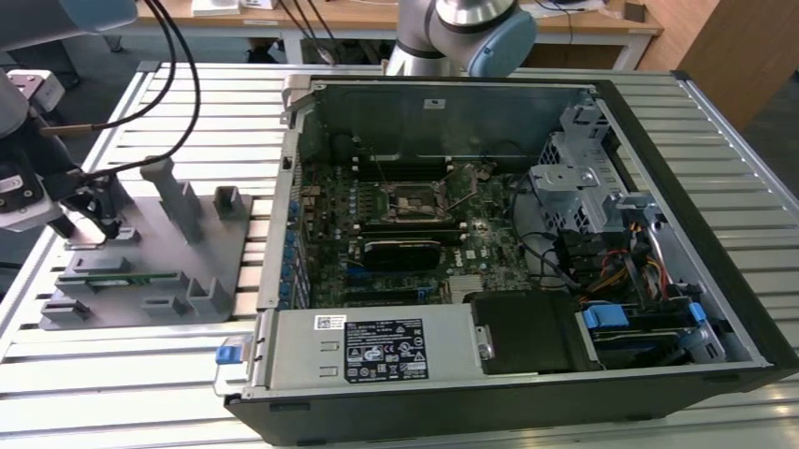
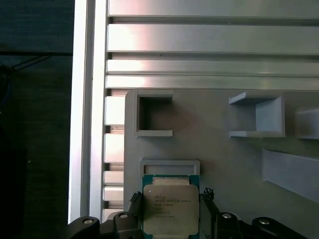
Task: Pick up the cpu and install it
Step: 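Pick up the cpu and move it towards the insertion slot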
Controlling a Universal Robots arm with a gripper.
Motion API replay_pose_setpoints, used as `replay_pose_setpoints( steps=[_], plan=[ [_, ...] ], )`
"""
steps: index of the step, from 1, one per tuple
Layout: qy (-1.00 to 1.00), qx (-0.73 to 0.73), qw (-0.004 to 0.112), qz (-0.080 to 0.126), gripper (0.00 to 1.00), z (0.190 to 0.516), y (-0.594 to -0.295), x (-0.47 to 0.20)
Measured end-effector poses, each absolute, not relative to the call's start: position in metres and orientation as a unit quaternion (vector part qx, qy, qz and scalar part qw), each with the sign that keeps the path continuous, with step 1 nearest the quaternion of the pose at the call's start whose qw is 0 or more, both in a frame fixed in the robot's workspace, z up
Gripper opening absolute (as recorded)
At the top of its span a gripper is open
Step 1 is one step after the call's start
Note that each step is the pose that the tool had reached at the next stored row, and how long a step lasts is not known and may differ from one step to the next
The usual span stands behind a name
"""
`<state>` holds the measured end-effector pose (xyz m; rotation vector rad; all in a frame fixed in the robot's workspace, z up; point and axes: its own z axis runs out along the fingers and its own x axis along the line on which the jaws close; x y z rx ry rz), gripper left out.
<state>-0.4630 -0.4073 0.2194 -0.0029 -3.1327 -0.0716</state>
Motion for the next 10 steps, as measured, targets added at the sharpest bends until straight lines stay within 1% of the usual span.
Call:
replay_pose_setpoints(
  steps=[10],
  plan=[
    [-1.000, -0.001, 0.004, -0.023, 0.54, 0.2284, -0.4071, -0.4630]
  ],
)
